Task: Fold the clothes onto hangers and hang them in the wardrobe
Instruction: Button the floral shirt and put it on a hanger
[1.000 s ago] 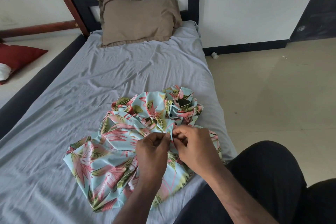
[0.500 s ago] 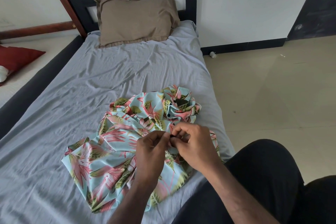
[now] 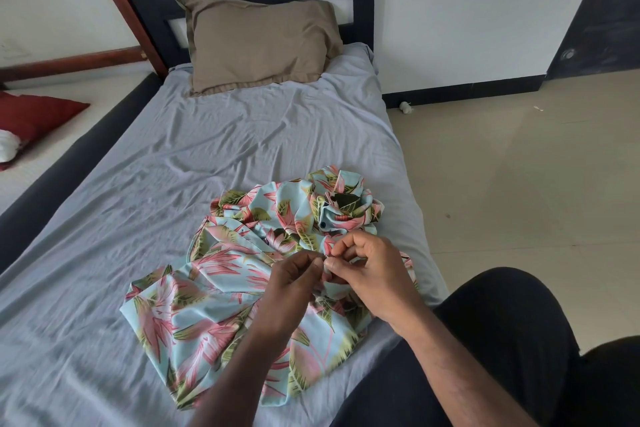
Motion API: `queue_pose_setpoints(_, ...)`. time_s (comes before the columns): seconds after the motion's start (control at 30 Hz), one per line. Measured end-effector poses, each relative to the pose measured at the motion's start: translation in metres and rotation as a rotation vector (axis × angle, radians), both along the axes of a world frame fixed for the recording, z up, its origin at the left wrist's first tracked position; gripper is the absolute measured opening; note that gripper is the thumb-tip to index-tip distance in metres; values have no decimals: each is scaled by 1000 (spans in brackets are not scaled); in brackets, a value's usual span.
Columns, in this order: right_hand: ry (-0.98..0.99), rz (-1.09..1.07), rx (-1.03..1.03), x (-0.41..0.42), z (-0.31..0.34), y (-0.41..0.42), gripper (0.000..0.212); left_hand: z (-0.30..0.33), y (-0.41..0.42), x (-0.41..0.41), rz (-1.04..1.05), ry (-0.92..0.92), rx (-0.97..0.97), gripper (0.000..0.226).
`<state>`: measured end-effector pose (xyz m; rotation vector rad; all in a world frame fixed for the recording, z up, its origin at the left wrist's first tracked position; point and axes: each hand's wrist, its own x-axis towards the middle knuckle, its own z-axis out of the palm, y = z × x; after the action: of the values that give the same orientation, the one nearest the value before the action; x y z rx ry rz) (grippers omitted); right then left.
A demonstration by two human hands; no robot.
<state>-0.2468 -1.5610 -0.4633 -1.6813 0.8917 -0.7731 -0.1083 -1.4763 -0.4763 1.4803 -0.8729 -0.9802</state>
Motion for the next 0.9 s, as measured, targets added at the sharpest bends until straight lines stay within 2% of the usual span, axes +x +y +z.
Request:
queue_pose_setpoints(0.1,16,179,115,-7,6,0,35,3,4,15,-55,66,16,30)
queue_pose_setpoints(0.2,156,220,-35,-8,5,1,42,10,5,32,-112,30,66,26)
queue_pose_setpoints(0.23,182,173,-115,-6,5,2,38,13,5,38,-205,-48,81,26)
queue_pose_setpoints(0.3,201,50,-242,-4,5,0,28,16,2,48,-403,-386,103,18)
queue_pose_setpoints(0.37,227,-53,-303,-7,6,-6,19,18,-3,61,-395,-713,102,8)
queue_pose_setpoints(0.4,256,-84,-313,-10,7,-9,16,21,-4,68,-330,-765,94,6)
queue_pose_setpoints(0.5,354,-104,-360,-18,8,-19,4,36,-1,90,-164,-727,65,11)
queue_pose_setpoints(0.57,394,-81,-392,-19,8,-23,12,41,0,102,-129,-749,100,13)
queue_pose_setpoints(0.7,396,29,-293,-23,11,-30,31,51,2,116,-270,-701,115,18)
queue_pose_setpoints(0.8,329,164,-116,-27,10,-36,19,53,4,127,-309,-662,175,31)
queue_pose_setpoints(0.9,338,270,-28,-34,6,-41,4,55,9,132,-330,-578,181,22)
